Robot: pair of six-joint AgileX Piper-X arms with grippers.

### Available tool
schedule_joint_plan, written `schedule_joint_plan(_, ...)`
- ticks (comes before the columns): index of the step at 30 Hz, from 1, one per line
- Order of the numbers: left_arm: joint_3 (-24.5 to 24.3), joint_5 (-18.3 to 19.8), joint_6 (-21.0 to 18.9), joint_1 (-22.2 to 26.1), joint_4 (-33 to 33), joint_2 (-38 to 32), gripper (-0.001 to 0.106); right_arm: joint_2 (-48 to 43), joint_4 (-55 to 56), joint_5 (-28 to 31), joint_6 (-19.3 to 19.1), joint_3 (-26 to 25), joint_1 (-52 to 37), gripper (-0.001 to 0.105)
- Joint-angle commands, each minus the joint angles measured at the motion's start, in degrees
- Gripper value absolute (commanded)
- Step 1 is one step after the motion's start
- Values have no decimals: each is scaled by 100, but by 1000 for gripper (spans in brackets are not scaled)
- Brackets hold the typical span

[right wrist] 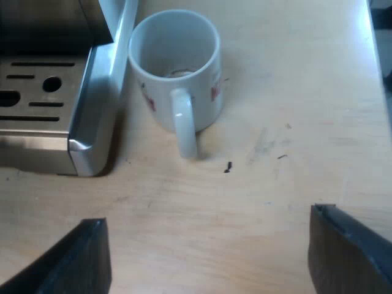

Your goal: Place mug into machine

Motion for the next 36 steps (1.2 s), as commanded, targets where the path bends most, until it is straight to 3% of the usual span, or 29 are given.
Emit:
schedule_joint_plan(1,-37,-44,-76,-250,-385,365,85,210,-346,-247,108,159,2,67)
schedule_joint_plan(14,-37,-180,-76,-442,-581,794,85,534,-2252,-331,147,1415,14,67)
schedule_joint_plan(16,-37,-180,-76,-442,-624,794,85,534,-3152,-664,226,1937,14,67)
schedule_joint_plan(24,-37,-180,-76,-442,-669,794,85,534,-4821,-641,215,2981,14,67)
schedule_joint_plan(30,-37,-180,-76,-442,-669,794,85,679,-5787,-619,100,3472,14,67)
schedule_joint_plan(36,-37,-180,-76,-442,-669,794,85,1332,-6383,-631,100,3571,14,67)
